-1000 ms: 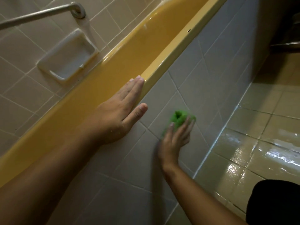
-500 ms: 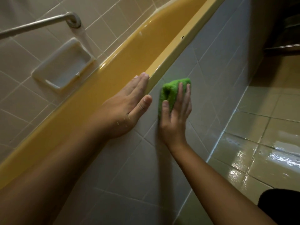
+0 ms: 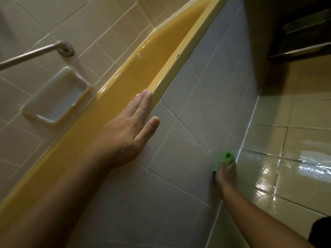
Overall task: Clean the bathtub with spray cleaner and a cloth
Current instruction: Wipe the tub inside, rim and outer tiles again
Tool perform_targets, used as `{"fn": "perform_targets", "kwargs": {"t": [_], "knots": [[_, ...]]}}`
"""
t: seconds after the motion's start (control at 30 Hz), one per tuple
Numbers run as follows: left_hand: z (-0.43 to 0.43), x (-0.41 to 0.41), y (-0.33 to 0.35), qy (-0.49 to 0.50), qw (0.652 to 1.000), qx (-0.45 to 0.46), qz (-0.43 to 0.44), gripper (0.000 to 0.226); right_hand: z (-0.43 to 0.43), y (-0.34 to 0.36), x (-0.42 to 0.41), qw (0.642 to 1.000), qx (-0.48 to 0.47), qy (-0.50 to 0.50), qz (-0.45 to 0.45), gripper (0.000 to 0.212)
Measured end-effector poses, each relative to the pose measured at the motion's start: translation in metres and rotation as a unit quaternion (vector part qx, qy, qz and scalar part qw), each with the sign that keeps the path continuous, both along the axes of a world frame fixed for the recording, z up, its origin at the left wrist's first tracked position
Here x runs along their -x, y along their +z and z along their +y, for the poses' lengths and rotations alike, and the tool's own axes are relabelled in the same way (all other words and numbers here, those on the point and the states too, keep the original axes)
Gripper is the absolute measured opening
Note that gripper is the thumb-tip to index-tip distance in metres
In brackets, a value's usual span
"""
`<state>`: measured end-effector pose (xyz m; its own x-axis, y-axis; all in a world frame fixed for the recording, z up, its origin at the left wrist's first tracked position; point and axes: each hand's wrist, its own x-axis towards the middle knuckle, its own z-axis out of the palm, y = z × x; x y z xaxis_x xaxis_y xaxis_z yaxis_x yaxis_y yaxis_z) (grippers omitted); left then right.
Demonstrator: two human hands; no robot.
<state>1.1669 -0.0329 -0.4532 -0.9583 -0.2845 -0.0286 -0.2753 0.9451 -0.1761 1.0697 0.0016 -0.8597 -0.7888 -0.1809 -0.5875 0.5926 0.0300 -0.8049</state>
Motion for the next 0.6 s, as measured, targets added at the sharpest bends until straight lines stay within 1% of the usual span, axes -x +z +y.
{"fn": "perform_targets", "kwargs": {"t": [0.03, 0.13, 0.2, 0.27, 0.33, 0.37, 0.43, 0.47, 0.53, 0.6], "knots": [[0.0, 0.0, 0.0, -0.001, 1.0, 0.001, 0.0, 0.085, -0.001, -0.01, 0.0, 1.0, -0.001, 0.001, -0.022, 0.074], [0.0, 0.003, 0.0, -0.001, 1.0, -0.006, 0.005, 0.086, -0.002, -0.016, 0.001, 0.998, 0.0, -0.02, -0.067, 0.061], [-0.001, 0.005, 0.001, 0.004, 1.0, -0.014, 0.006, 0.086, -0.005, 0.005, 0.002, 0.997, -0.008, -0.042, -0.071, 0.059], [-0.002, 0.007, 0.002, 0.004, 1.0, -0.022, 0.006, 0.085, -0.011, 0.04, 0.0, 0.996, -0.013, -0.07, -0.049, 0.058], [-0.004, 0.012, 0.001, 0.003, 1.0, -0.031, 0.006, 0.087, -0.022, 0.081, -0.005, 0.995, -0.031, -0.094, 0.025, 0.056], [-0.004, 0.014, 0.001, 0.005, 0.999, -0.038, 0.007, 0.09, -0.029, 0.101, -0.008, 0.991, -0.026, -0.106, 0.076, 0.058], [-0.006, 0.02, 0.001, 0.01, 0.998, -0.053, 0.012, 0.097, -0.038, 0.141, -0.011, 0.977, -0.034, -0.1, 0.184, 0.07], [-0.007, 0.023, 0.002, 0.012, 0.998, -0.061, 0.015, 0.1, -0.037, 0.164, -0.01, 0.969, -0.021, -0.104, 0.224, 0.072], [-0.008, 0.029, 0.002, 0.006, 0.996, -0.08, 0.025, 0.105, -0.03, 0.207, -0.005, 0.944, 0.023, -0.105, 0.311, 0.074], [-0.011, 0.034, 0.003, -0.002, 0.995, -0.095, 0.035, 0.107, -0.019, 0.247, -0.001, 0.909, 0.07, -0.087, 0.403, 0.071]]}}
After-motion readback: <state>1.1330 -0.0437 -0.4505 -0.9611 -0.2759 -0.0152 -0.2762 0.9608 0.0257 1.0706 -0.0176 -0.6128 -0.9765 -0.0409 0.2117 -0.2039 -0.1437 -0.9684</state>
